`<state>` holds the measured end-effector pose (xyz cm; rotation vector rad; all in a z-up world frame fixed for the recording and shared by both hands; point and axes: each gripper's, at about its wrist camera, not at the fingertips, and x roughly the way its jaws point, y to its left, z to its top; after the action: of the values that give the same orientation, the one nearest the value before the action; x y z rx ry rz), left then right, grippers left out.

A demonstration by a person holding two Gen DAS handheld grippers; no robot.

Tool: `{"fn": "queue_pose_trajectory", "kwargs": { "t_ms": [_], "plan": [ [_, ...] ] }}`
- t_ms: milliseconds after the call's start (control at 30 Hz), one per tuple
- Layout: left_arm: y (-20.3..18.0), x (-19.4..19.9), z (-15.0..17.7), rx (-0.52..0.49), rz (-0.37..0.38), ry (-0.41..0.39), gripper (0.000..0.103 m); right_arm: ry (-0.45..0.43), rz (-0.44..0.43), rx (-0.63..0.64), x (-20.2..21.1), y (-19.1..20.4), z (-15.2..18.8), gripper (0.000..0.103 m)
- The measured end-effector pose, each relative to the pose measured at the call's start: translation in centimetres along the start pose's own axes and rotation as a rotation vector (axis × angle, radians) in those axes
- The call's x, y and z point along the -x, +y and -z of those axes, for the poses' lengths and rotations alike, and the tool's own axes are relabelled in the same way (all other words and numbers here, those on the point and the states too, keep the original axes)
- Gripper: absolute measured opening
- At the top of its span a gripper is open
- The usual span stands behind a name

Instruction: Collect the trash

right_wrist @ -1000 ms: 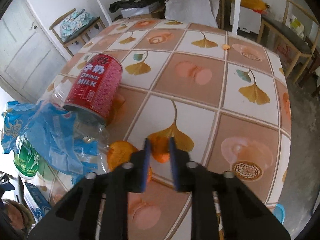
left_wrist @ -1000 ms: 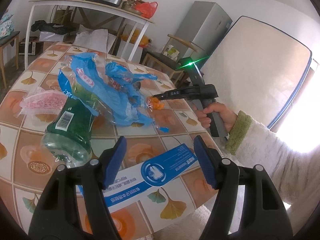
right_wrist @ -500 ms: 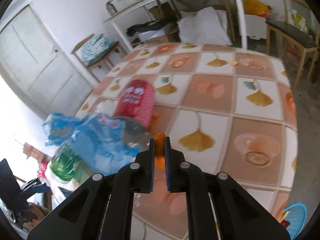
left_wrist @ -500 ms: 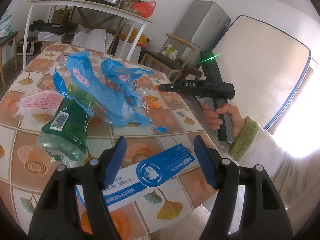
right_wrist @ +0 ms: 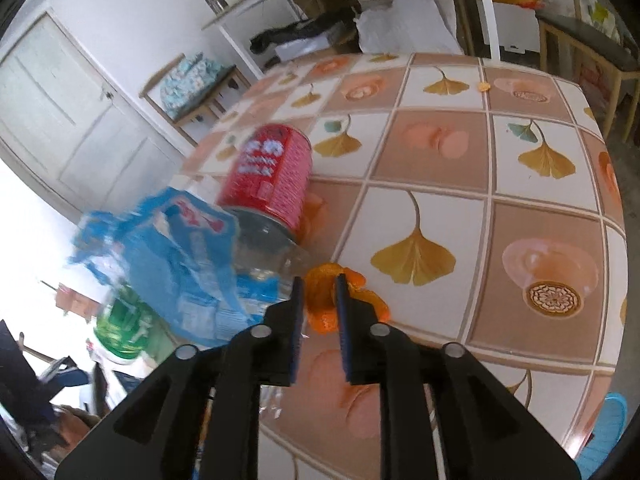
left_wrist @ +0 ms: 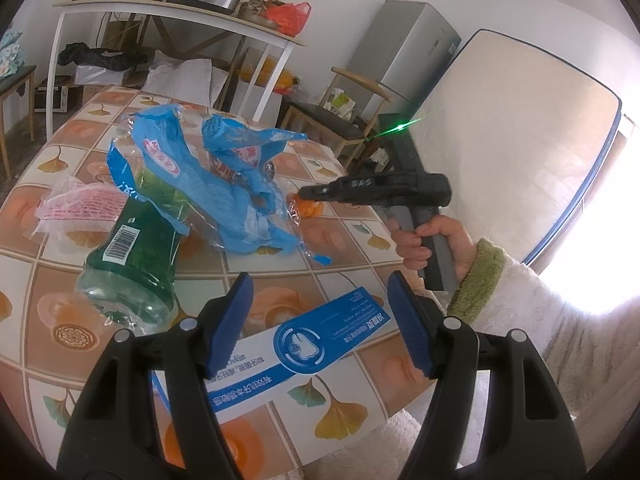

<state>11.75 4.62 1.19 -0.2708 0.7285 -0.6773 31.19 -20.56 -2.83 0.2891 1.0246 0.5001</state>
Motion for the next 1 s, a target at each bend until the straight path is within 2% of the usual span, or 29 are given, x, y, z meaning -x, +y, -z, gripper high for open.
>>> {"fn": "queue_pose_trajectory", "kwargs": {
  "t_ms": [267,467,633,733,800,933,1000],
  "plan": [
    [-0.4,0.2,0.0,-0.009,0.005,-0.004,0.066,-0.091,-0.072,-0.009,3.5,0.9,0.1,0.034],
    [-0.4,0.6,-0.1,-0.012,-0.009,-0.018,0.066,-0.129,-0.145,0.06,4.6,4.4,0.2,0.056],
    [0.0,1.1,-0.1,-0.001,-0.027,-0.027,0.066,-0.157,-0.137,0.205,5.0,9.6,0.0,0.079],
    [0.4,1.4,0.0,0.005,-0.037,-0.03,0.066,-0.17,-0.085,0.322,4.3,12.8,0.0,0.088],
    [0.7,1.6,0.0,0.007,-0.043,-0.032,0.066,-0.159,-0.028,0.392,3.3,14.4,0.0,0.089],
    [1.2,2.0,0.3,0.018,-0.043,-0.035,0.066,-0.108,0.146,0.565,0.0,16.9,1.1,0.089],
    [1.4,2.2,0.4,0.02,-0.043,-0.038,0.066,-0.073,0.194,0.614,-1.3,17.3,1.6,0.089]
  ]
}}
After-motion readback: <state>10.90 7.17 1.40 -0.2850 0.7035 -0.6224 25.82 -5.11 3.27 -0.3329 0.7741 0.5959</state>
